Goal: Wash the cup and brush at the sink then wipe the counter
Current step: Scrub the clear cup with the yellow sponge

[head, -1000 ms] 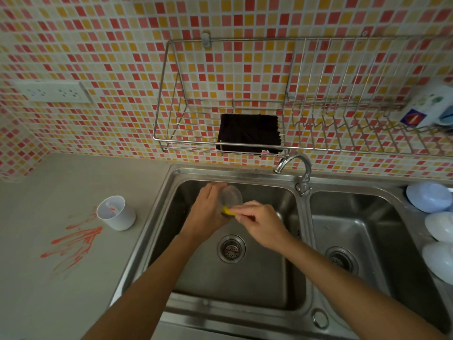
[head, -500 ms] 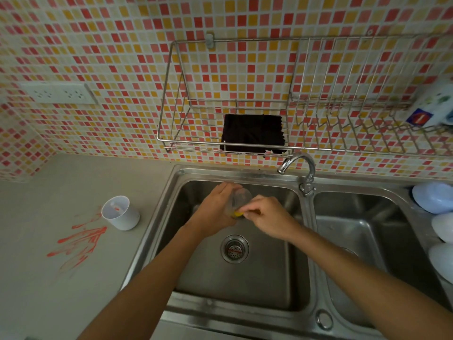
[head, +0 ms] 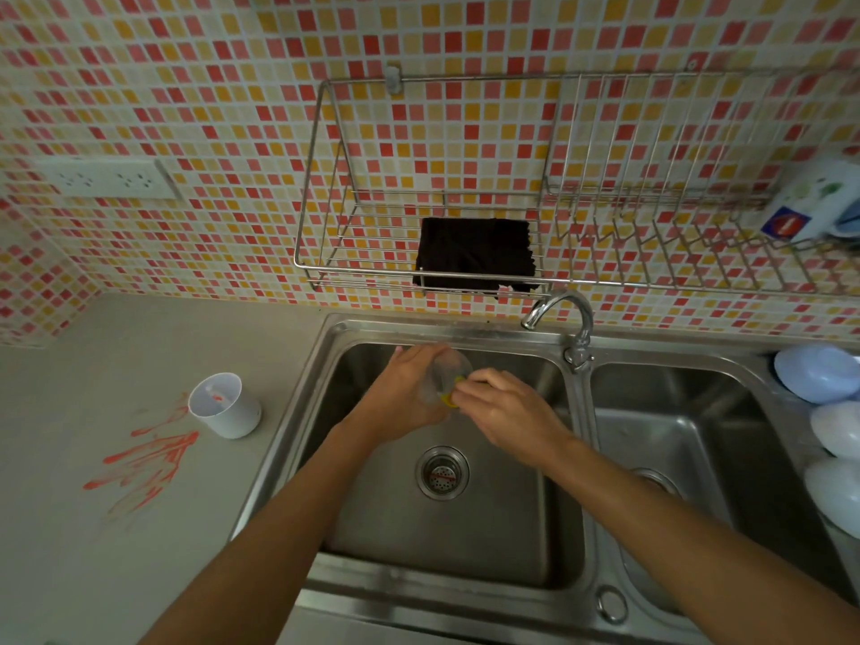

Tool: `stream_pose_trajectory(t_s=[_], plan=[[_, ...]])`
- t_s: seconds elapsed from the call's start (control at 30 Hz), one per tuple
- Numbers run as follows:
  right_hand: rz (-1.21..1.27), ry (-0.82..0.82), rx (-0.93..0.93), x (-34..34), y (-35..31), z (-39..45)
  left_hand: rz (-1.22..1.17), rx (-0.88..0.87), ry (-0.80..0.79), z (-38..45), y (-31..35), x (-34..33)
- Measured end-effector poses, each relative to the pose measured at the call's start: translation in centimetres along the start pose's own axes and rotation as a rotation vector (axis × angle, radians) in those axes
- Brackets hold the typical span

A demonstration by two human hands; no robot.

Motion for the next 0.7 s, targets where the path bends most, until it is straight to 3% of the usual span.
stream_pose_trajectory(t_s=[0.2, 0.3, 0.5, 0.6, 0.7], plan=[[-0.039, 0.176, -0.065, 1.0, -0.4, 1.0, 0.186, 0.107, 0.167, -0.5, -0.2, 0.1], [0.006, 0.156, -0.094, 0.4, -1.1, 1.3, 0.241, 0.193, 0.274, -0.6, 0.0, 0.2], [0.763, 0.076, -0.536, 0.8, -0.4, 1.7, 0.165, 0.083, 0.213, -0.8, -1.2, 1.0], [0.565, 0.007, -0.407, 0.9, 0.0, 1.9, 0.176, -0.016, 0.149, -0.1, -0.8, 1.2], [0.007, -0.073, -0.051, 1.4, 0.3, 2.5, 0.133, -0.049, 0.091, 0.2, -0.3, 0.8]])
Point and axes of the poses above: each hand's wrist, its own z-axis towards the middle knuckle, its own x-axis out of the back of the hand, y = z × x, the point moved 5 cm from there along z, towards the middle knuckle, and after that the axes turned 11 degrees about z, right-handed, at the moved point
